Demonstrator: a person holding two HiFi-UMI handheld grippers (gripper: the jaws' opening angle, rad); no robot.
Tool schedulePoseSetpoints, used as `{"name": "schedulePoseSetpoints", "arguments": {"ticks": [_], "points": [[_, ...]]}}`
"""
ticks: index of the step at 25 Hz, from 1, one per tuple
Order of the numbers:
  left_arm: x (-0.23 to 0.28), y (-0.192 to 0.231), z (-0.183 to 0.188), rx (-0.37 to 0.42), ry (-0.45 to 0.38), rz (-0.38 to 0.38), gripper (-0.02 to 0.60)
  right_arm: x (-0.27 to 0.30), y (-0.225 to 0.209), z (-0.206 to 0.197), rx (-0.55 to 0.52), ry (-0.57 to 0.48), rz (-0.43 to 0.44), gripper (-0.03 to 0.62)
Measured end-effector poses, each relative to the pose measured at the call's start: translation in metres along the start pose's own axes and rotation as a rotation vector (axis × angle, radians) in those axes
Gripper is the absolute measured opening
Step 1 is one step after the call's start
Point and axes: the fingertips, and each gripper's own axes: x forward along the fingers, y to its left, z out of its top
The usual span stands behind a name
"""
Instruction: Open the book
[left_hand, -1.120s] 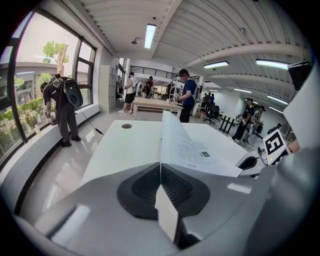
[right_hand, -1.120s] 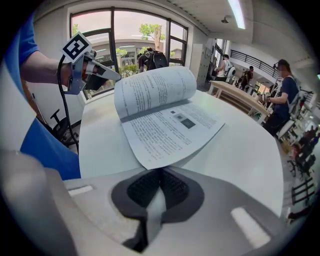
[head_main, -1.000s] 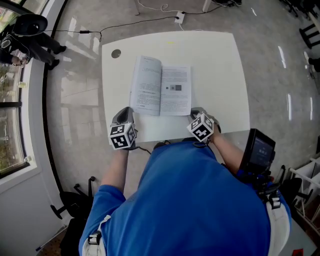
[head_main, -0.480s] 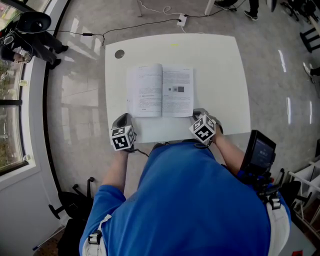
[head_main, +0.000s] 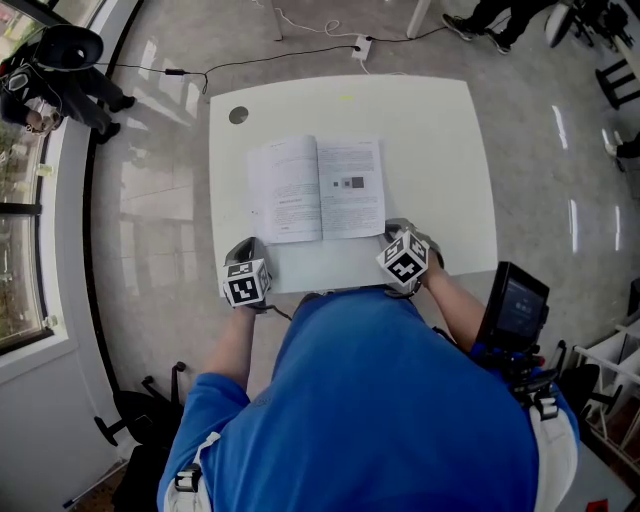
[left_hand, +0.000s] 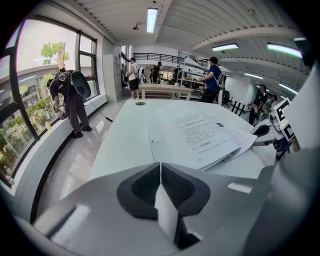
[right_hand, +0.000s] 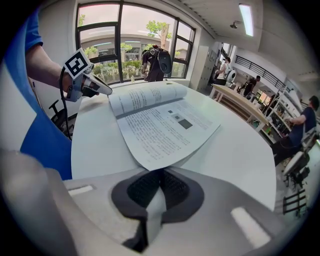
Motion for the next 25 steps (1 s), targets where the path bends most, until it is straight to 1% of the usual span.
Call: {"name": "schedulePoseSetpoints", "arguments": {"ticks": [6,8,9,12,17,22,25], "points": [[0.004,0.002,-0.007,0.048,0.017,0.021,0.023,0.001,0.001,-0.002,0.009,0.001,-0.001,0.003],[0.004,0.004,-0.008,0.085,0.013,0.040,0.026,0.000,0.003,-0.002,0.013,-0.001,-0.007,0.003],[0.003,0.005,-0.008,0.107,0.011,0.051,0.006,0.000,0.003,-0.001,0.016,-0.001,-0.011,0.003],[-0.002,0.005,-0.010,0.161,0.000,0.065,0.008,-0.001,0.003,0.000,0.028,0.000,-0.026,0.003],[-0.010,0.002,-0.019,0.195,-0.031,0.051,0.008,-0.007,0.004,-0.005,0.084,0.002,-0.077,0.003],[-0.034,0.005,-0.022,0.218,-0.077,0.013,0.007,-0.030,0.024,-0.003,0.133,-0.001,-0.144,0.003],[-0.037,-0.009,-0.023,0.228,-0.107,-0.016,0.007,-0.042,0.025,-0.006,0.152,-0.022,-0.174,0.003]]}}
